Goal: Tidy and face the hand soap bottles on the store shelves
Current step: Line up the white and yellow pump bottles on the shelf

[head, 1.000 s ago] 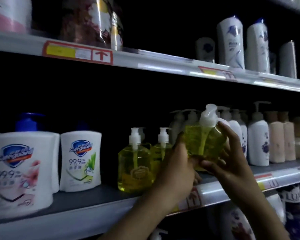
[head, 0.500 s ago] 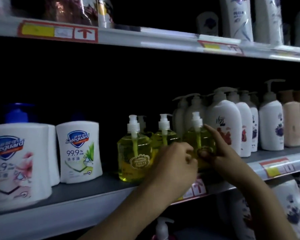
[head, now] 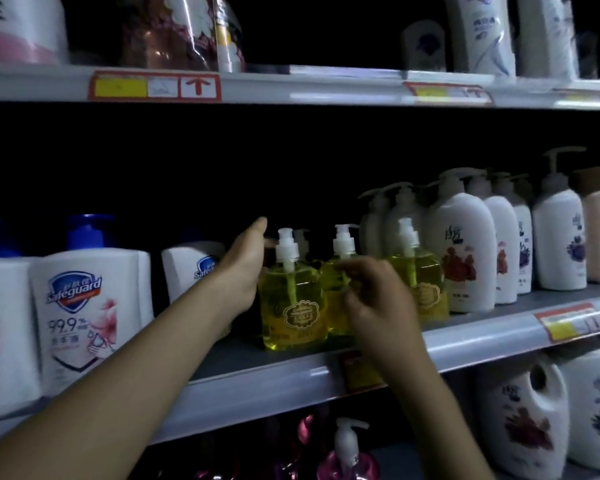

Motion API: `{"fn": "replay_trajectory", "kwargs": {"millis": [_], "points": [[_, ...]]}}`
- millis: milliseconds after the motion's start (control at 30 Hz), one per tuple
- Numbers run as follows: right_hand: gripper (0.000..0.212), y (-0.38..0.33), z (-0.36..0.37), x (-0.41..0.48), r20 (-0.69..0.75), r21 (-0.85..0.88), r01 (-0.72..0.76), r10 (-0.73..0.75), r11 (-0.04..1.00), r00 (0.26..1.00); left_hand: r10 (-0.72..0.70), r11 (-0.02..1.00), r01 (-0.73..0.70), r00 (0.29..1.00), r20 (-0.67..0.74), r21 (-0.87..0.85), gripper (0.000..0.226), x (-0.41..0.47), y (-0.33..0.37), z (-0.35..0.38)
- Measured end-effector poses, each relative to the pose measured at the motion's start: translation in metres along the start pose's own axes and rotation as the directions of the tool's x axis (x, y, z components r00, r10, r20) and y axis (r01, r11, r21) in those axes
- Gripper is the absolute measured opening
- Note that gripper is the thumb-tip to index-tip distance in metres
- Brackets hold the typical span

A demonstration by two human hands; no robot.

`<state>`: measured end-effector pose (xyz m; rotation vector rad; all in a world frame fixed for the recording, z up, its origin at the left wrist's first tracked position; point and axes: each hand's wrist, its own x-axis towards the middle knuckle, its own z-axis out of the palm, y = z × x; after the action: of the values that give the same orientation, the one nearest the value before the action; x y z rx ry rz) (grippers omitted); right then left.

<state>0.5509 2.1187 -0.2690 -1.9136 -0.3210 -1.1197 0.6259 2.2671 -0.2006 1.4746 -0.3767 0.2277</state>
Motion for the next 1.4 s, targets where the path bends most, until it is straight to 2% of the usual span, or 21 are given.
{"fn": "replay_trajectory", "kwargs": {"millis": [100,200,267,367,467,567,667,800,933,1033,1133,1233,1300,1400], "points": [[0.031,0.008,0.018,-0.007,0.022,-0.167,0.038,-0.035,0.985,0.999,-0.051,0.996,0.049,0.998,0.027,0.079,0.060,0.011,0.007,0.005],[0.031,0.004,0.020,-0.008,0.011,-0.213,0.094,-0.094,0.973,0.996,0.005,0.986,-0.031,0.987,0.160,0.162,0.055,0.022,0.011,0.005],[0.033,-0.002,0.024,-0.010,0.063,-0.254,0.150,-0.138,0.955,0.988,0.001,0.984,-0.038,0.979,0.205,0.176,0.053,0.021,0.018,0.008],[0.040,-0.010,0.038,-0.018,0.156,-0.410,0.243,-0.195,0.879,0.968,0.045,0.969,-0.102,0.968,0.248,0.224,0.068,0.028,0.011,0.005],[0.040,-0.019,0.051,-0.023,0.147,-0.588,0.231,-0.179,0.775,0.973,0.003,0.963,-0.056,0.981,0.194,0.265,0.067,0.027,0.009,0.006],[0.039,-0.024,0.055,-0.023,0.097,-0.644,0.186,-0.162,0.742,0.982,0.045,0.975,-0.071,0.991,0.128,0.211,0.059,0.022,0.003,0.000],[0.045,-0.023,0.052,-0.022,0.069,-0.642,0.165,-0.159,0.748,0.985,0.145,0.955,-0.147,0.989,0.026,0.257,0.047,0.015,0.001,-0.011],[0.053,-0.016,0.044,-0.018,0.017,-0.612,0.104,-0.118,0.784,0.993,0.188,0.895,-0.193,0.981,0.053,0.403,0.067,0.004,-0.003,-0.027],[0.052,-0.005,0.041,-0.015,-0.032,-0.484,0.002,-0.021,0.875,0.999,0.188,0.892,-0.213,0.977,0.101,0.398,0.072,-0.014,0.007,-0.038],[0.051,-0.002,0.040,-0.013,-0.051,-0.417,-0.014,-0.008,0.909,0.999,0.202,0.893,-0.240,0.970,0.138,0.380,0.059,-0.025,0.010,-0.041],[0.047,0.001,0.034,-0.012,0.017,-0.383,0.046,-0.042,0.923,0.999,0.240,0.882,-0.298,0.951,0.197,0.365,0.035,-0.035,0.013,-0.041],[0.033,-0.003,0.018,-0.009,0.063,-0.166,-0.029,0.040,0.986,0.997,0.292,0.862,-0.369,0.922,0.253,0.349,0.013,-0.040,0.014,-0.036],[0.029,-0.004,0.005,-0.006,0.021,-0.074,-0.059,0.060,0.995,0.998,0.306,0.853,-0.387,0.914,0.266,0.349,0.021,-0.040,0.013,-0.032],[0.031,0.005,-0.016,-0.001,-0.136,-0.181,-0.055,0.031,0.982,0.990,0.291,0.874,-0.369,0.919,0.266,0.315,0.030,-0.038,0.011,-0.022]]}}
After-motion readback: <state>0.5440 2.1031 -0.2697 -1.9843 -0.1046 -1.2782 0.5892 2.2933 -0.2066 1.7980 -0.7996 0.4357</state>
